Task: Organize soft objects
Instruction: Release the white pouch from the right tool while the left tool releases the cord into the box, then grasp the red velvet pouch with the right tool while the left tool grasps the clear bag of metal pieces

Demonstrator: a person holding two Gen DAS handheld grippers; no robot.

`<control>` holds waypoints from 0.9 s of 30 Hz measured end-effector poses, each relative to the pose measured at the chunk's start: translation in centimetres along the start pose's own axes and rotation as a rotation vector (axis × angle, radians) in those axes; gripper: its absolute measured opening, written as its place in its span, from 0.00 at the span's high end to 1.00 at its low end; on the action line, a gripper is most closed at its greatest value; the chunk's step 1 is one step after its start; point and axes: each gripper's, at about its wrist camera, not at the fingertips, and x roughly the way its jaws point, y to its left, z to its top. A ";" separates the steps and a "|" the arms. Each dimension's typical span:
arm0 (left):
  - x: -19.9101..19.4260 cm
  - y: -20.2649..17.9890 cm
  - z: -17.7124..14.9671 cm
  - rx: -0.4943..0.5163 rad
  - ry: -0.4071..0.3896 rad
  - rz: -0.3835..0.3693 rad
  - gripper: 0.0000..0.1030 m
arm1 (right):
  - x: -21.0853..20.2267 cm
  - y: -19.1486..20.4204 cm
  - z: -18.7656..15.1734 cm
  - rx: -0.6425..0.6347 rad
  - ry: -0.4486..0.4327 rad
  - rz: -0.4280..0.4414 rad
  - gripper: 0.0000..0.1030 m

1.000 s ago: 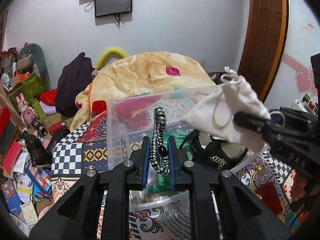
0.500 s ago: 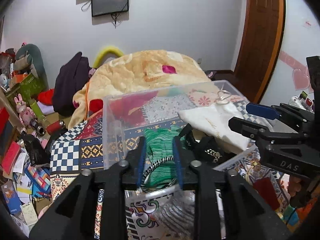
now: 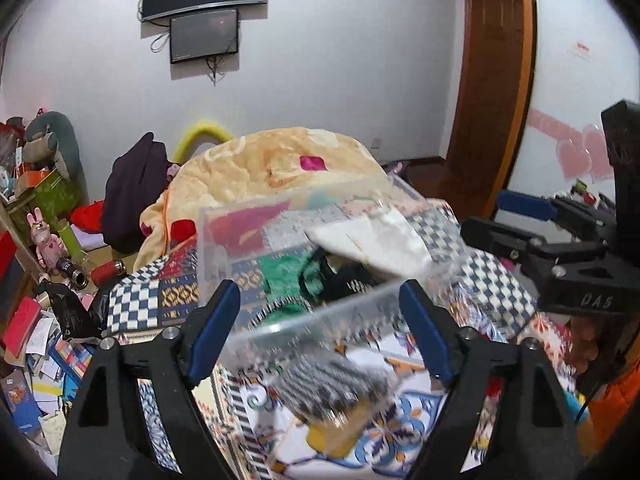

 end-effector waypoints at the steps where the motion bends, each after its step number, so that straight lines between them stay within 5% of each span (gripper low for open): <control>1: 0.0 -0.3 -0.5 0.008 0.009 0.003 0.17 | -0.2 0.1 -0.5 -0.003 0.011 0.005 0.21; 9: 1.0 -1.3 -3.7 0.010 0.085 -0.002 0.13 | 0.2 1.0 -5.6 -0.034 0.138 0.017 0.21; 21: 2.9 0.7 -6.4 -0.143 0.161 -0.003 0.12 | 2.7 0.0 -9.2 -0.002 0.264 0.006 0.21; 27: 3.5 1.8 -6.6 -0.207 0.185 -0.076 0.38 | 3.4 -0.2 -9.9 0.019 0.299 0.068 0.41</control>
